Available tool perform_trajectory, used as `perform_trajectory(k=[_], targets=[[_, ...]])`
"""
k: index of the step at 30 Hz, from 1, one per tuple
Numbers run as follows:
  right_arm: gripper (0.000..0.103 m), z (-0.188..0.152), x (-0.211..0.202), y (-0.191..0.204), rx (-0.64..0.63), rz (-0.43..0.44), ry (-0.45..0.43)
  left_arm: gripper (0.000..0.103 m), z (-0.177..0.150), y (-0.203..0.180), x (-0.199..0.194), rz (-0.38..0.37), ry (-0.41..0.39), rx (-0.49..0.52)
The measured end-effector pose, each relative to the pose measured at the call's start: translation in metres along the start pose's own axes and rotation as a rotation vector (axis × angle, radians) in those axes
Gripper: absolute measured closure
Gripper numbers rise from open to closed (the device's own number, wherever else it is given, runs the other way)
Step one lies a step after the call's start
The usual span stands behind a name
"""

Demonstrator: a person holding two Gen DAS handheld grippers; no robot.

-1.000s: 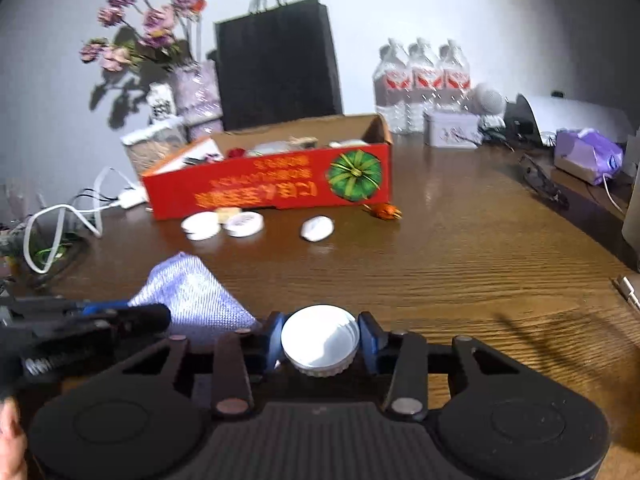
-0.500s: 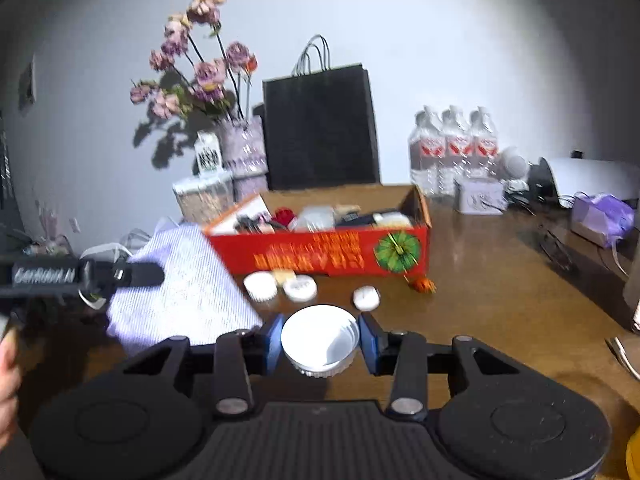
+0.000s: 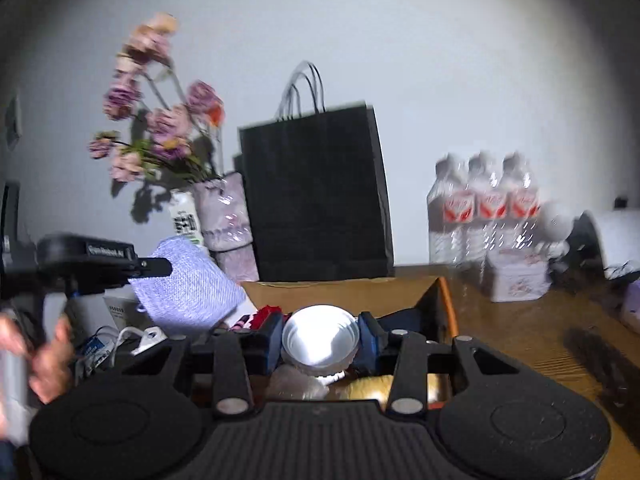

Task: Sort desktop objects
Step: 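Lift the pouch and lid and carry them over the box, then open both grippers to release the pouch and lid into the box, then withdraw both grippers from the box back over the table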

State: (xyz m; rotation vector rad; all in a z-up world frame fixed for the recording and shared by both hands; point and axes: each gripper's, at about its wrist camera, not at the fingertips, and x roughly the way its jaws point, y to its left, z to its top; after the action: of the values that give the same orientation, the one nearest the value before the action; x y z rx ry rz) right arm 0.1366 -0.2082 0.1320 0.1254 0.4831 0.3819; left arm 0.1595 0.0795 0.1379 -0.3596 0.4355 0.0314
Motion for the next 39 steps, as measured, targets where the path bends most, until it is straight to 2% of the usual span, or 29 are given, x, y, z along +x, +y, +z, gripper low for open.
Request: perform_trajectory(k=[1, 4, 6, 7, 9, 11, 12, 13, 14, 18, 20, 22, 25, 29, 33, 37, 39], targets=[[0.064, 0.003, 0.021, -0.004, 0.024, 0.0, 0.036, 0.089, -0.007, 0.002, 0.016, 0.011, 0.008, -0.022], [0.064, 0.003, 0.073, -0.016, 0.085, -0.013, 0.167, 0.088, -0.034, 0.0, 0.06, 0.078, 0.16, 0.015], [0.064, -0.001, 0.097, -0.021, 0.103, -0.017, 0.239, 0.083, -0.053, -0.003, 0.065, 0.104, 0.233, 0.088], [0.064, -0.005, 0.109, -0.023, 0.11, -0.02, 0.273, 0.08, -0.059, -0.005, 0.061, 0.101, 0.242, 0.129], [0.064, -0.012, 0.129, -0.024, 0.111, -0.03, 0.335, 0.056, -0.068, -0.011, 0.049, 0.114, 0.221, 0.214], [0.062, -0.02, 0.143, -0.023, 0.116, -0.047, 0.389, 0.05, -0.072, -0.019, 0.041, 0.119, 0.214, 0.319], [0.06, -0.023, 0.148, -0.022, 0.117, -0.053, 0.411, 0.034, -0.072, -0.022, 0.039, 0.122, 0.209, 0.347], [0.052, -0.024, 0.15, -0.021, 0.124, -0.06, 0.422, 0.026, -0.07, -0.025, 0.037, 0.12, 0.202, 0.376], [0.048, -0.025, 0.149, -0.02, 0.131, -0.057, 0.417, 0.02, -0.067, -0.028, 0.032, 0.113, 0.182, 0.397], [0.045, -0.012, 0.131, -0.017, 0.145, -0.05, 0.369, 0.018, -0.05, -0.038, 0.02, 0.102, 0.144, 0.45], [0.044, -0.001, 0.119, -0.015, 0.127, -0.061, 0.337, 0.016, -0.041, -0.043, 0.018, 0.096, 0.134, 0.448], [0.035, 0.007, 0.103, -0.014, 0.104, -0.076, 0.29, 0.013, -0.038, -0.045, 0.011, 0.076, 0.127, 0.421], [0.032, -0.001, 0.08, -0.015, 0.065, -0.119, 0.245, 0.007, -0.043, -0.047, -0.001, 0.055, 0.125, 0.4], [0.033, -0.032, 0.028, -0.007, 0.038, -0.132, 0.167, 0.003, -0.067, -0.041, -0.031, 0.035, 0.137, 0.363], [0.024, -0.076, -0.024, 0.008, -0.025, -0.113, 0.113, 0.001, -0.108, -0.028, -0.071, -0.015, 0.149, 0.312], [0.023, -0.123, -0.05, 0.007, -0.012, -0.083, 0.15, 0.0, -0.156, -0.015, -0.103, -0.018, 0.148, 0.305], [0.023, -0.142, -0.06, 0.009, -0.027, -0.094, 0.163, 0.0, -0.175, -0.011, -0.115, -0.005, 0.154, 0.3]])
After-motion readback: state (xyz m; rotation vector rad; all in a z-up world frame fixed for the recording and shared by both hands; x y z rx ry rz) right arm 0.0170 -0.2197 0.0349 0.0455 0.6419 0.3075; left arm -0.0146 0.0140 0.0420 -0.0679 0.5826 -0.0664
